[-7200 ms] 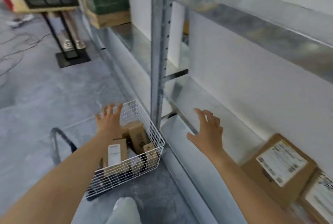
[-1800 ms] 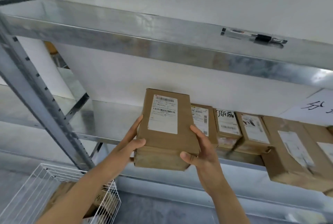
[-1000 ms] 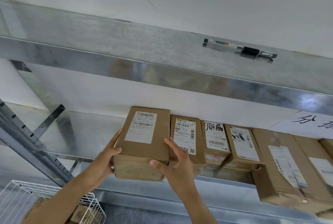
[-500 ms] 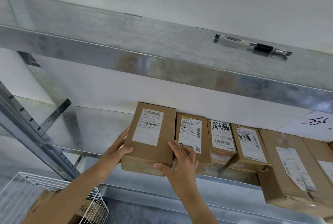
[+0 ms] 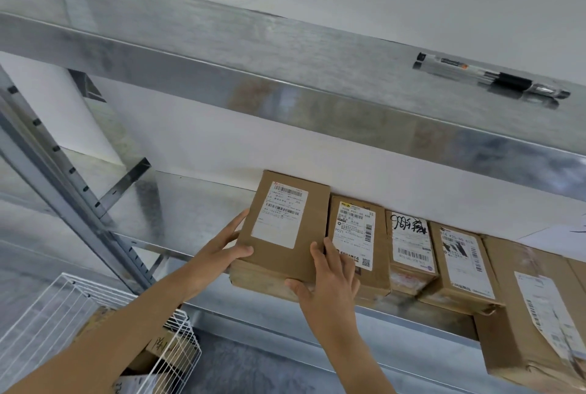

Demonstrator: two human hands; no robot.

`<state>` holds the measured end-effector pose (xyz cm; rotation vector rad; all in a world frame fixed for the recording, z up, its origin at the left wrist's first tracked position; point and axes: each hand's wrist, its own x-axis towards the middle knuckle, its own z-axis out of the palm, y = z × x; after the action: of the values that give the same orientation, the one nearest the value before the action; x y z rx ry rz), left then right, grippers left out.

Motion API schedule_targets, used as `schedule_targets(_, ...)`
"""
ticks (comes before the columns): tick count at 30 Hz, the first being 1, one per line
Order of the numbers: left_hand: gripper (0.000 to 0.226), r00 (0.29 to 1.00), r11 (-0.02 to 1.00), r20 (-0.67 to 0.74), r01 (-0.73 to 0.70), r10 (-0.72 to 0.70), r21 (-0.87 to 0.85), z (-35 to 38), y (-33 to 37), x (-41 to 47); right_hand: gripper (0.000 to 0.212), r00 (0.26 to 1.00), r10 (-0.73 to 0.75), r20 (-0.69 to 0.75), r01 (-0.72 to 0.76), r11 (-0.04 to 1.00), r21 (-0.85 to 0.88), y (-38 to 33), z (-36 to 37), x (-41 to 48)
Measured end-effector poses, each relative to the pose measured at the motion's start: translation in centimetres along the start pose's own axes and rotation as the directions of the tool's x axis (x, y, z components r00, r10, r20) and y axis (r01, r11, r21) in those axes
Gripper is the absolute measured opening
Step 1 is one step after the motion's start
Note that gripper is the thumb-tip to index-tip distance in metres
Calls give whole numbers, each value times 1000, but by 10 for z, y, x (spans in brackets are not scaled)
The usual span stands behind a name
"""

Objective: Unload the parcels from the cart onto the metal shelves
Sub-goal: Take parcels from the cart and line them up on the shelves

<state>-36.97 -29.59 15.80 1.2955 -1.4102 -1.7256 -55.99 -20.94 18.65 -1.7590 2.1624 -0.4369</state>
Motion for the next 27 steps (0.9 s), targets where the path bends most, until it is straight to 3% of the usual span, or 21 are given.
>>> schedule_targets(4,57,989,984,-135,-41,65,171,-14,5,3,77,999,-13,44,15,999,-44,-7,0,6)
schedule_targets(7,52,930,921,-310,-66,196,385,-34,5,-4,76,998,-53,42,54,998,-31,-17,5,10)
schedule_targets(10,58,860,749,-402,36,313,661,-56,3,-20,75,990,-144,-8,144,989,-38,-27,11,13)
schedule_targets(13,74,865,506,-434,265,251,821,-80,-6,-41,75,975,-221,-3,221,974,-48,-38,17,21)
schedule_targets(17,85,823,295,-501,425,268,856,-101,-29,-71,66,937,-349,2,349,937,-36,-60,27,36)
schedule_targets(21,89,779,250,-579,526,242,813,-111,-54,-104,41,870,-490,-61,493,860,134,-91,47,44)
schedule_targets(23,90,751,252,-624,574,217,779,-117,-70,-120,39,829,-552,-87,557,807,194,-110,60,42)
schedule_targets(27,91,679,220,-719,686,149,693,-126,-100,-152,43,721,-690,-67,691,708,141,-144,91,32)
